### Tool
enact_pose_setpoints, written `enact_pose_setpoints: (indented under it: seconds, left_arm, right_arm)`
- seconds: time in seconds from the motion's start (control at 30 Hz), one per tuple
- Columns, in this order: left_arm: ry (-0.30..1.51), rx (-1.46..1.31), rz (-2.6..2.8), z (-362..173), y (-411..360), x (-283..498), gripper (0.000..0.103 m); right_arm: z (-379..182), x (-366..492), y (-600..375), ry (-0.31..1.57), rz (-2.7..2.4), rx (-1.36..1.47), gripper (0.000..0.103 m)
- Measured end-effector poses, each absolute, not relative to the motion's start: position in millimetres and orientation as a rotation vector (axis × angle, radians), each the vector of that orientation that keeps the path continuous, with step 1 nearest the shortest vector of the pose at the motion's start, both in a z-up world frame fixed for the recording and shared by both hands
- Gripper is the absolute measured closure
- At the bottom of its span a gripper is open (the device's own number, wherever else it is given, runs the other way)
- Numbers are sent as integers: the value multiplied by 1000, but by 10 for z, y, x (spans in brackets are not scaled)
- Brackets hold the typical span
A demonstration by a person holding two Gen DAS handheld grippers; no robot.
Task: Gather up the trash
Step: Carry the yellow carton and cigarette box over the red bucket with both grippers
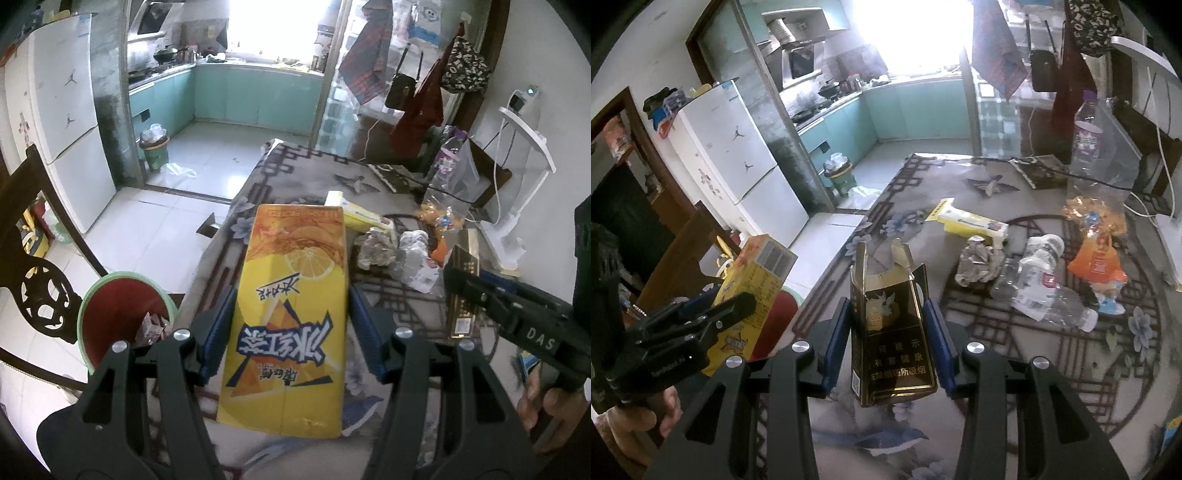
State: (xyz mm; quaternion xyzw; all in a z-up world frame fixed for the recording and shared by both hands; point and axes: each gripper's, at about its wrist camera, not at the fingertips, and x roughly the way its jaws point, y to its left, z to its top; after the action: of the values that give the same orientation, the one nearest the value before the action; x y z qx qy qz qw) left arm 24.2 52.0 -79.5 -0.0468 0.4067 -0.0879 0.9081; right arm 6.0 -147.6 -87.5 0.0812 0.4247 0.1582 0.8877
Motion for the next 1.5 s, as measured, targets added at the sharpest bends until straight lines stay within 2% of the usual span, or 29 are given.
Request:
enact_pose_setpoints:
  seconds: [0.83, 1.5]
  left_arm:
    - [902, -127, -166, -1080, 1017, 552, 45]
    - [942, -182, -63, -1323, 1668, 696, 45]
  right_arm:
    - [-1155, 420, -929, 948, 360, 159, 63]
    - [-1316, 685, -138, 980, 470, 104, 63]
